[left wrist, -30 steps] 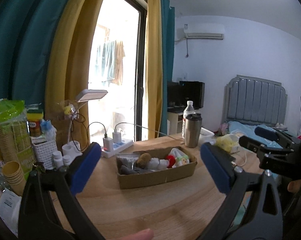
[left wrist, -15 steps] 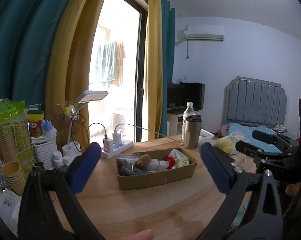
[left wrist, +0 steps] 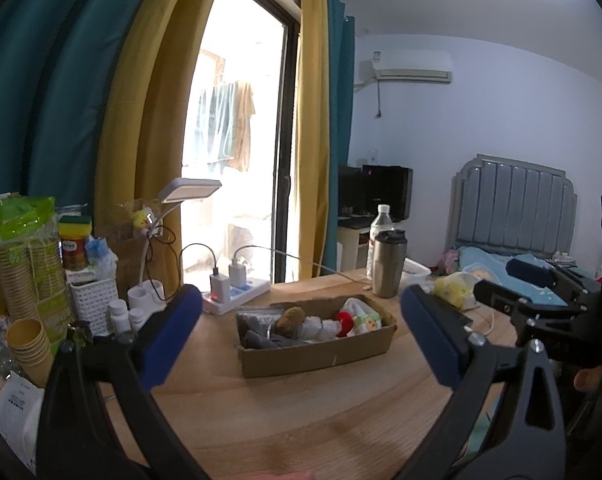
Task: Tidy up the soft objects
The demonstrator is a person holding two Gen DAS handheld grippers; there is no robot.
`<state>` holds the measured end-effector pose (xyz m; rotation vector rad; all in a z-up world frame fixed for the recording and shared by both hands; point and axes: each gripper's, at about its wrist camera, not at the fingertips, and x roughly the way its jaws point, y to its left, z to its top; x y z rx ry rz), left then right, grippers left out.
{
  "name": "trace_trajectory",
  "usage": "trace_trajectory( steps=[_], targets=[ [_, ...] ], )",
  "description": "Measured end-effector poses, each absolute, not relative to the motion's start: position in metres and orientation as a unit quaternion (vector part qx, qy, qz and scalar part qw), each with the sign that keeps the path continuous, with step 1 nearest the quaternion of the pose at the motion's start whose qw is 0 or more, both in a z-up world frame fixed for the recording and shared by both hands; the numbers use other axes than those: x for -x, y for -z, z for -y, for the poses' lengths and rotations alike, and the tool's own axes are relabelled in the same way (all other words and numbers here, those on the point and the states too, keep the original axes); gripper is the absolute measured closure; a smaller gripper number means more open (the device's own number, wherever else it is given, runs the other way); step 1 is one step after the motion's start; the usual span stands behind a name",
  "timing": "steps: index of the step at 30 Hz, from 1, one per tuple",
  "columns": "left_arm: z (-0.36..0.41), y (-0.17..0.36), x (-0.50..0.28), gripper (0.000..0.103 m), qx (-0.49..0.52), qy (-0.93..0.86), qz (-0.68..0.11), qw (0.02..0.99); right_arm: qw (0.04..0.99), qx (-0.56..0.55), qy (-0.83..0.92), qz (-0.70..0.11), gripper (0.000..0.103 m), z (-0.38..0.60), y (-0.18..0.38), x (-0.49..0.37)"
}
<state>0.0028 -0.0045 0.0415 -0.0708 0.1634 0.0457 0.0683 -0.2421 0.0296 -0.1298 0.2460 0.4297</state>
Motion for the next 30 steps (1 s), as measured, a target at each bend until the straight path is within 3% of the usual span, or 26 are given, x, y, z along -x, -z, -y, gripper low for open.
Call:
trace_trajectory(
  steps=[30],
  targets=[
    [0.0077,-0.0361,-0.0058,0.002,0.036,-0.013,-0.092,0.995,0.965,0.067,-0.211,-0.138,0.024,0.2454,-0.0238,-0.0752]
  ],
)
